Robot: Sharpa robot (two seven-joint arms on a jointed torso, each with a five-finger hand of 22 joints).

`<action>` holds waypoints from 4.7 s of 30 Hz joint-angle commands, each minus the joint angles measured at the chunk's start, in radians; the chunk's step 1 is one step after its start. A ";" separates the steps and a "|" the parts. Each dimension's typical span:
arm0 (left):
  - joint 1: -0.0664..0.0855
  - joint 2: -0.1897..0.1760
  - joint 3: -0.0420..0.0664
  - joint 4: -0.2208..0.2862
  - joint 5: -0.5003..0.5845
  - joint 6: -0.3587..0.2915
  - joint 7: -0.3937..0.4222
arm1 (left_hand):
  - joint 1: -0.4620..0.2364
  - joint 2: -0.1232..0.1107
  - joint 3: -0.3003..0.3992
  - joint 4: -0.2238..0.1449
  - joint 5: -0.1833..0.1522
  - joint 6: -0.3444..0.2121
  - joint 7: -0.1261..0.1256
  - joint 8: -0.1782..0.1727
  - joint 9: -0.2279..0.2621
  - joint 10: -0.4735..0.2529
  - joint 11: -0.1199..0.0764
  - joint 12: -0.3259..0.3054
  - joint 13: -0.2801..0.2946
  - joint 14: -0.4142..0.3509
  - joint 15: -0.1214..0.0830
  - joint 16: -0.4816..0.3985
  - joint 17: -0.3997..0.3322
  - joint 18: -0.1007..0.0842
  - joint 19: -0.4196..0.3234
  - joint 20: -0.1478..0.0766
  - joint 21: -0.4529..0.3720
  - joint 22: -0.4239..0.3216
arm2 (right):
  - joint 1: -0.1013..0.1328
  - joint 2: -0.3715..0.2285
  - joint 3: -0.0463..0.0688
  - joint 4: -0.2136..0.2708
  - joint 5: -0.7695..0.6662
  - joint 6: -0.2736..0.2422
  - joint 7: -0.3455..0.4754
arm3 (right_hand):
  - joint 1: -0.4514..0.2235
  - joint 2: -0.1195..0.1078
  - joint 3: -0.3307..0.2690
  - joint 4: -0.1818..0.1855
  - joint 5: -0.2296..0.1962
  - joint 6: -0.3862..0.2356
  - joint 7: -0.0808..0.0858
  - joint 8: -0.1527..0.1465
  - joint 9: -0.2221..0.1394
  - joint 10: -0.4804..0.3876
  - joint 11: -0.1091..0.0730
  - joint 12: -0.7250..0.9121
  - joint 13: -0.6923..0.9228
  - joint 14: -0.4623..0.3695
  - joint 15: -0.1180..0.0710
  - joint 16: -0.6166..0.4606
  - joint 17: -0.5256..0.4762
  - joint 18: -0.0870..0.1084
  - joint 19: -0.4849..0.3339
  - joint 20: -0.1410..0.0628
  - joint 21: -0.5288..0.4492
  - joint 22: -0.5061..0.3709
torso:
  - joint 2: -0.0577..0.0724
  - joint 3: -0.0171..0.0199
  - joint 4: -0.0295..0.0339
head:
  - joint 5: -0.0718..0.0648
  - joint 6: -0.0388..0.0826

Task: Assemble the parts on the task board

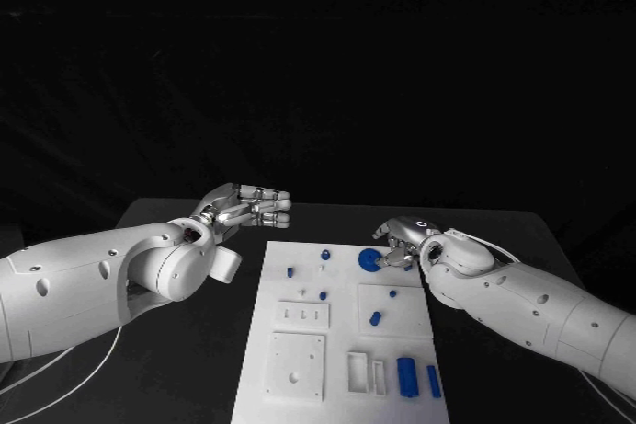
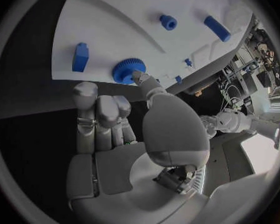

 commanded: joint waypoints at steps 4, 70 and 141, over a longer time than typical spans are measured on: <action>0.002 0.001 0.001 0.003 -0.005 0.014 0.004 | -0.003 -0.005 -0.003 -0.004 0.004 -0.009 -0.001 0.004 0.001 -0.005 0.001 0.002 0.001 -0.004 0.002 0.004 0.001 -0.004 -0.008 0.001 0.002 -0.001 | 0.000 0.002 0.000 0.009 0.018 0.004 0.003 | 0.014 0.000 -0.015 0.017 -0.004 0.001 -0.001 -0.004 -0.001 -0.009 0.000 0.004 -0.001 0.002 0.008 -0.004 0.005 0.020 0.039 0.007 -0.005 0.081 | 0.001 -0.0002 0.0007 | -0.001 0.000; 0.002 0.009 -0.002 -0.010 -0.006 0.020 -0.004 | -0.006 -0.002 -0.002 -0.004 0.005 -0.010 -0.001 0.004 0.001 -0.006 0.001 0.002 0.001 -0.003 0.002 0.005 0.002 -0.004 -0.008 0.002 0.003 -0.001 | -0.014 0.033 -0.004 -0.032 0.031 0.079 0.031 | -0.066 0.064 0.170 -0.054 -0.100 0.327 -0.054 0.002 0.009 0.012 -0.031 0.040 0.024 0.007 -0.015 0.006 0.026 -0.004 0.039 -0.016 0.015 0.084 | 0.000 -0.0004 -0.0001 | 0.000 -0.008; 0.002 0.024 -0.002 -0.014 -0.007 0.024 -0.007 | -0.007 -0.001 0.000 -0.008 0.006 -0.009 -0.001 0.004 0.001 -0.006 0.001 0.002 0.001 -0.004 0.002 0.005 0.001 -0.004 -0.009 0.002 0.004 -0.001 | -0.014 0.180 -0.079 0.041 -0.261 -0.074 -0.096 | -0.065 0.020 0.226 -0.024 -0.126 0.311 -0.050 0.002 0.008 0.017 -0.031 0.024 0.021 0.007 -0.016 -0.002 0.016 -0.008 0.043 -0.019 0.021 0.084 | 0.000 0.0002 0.0001 | 0.029 0.009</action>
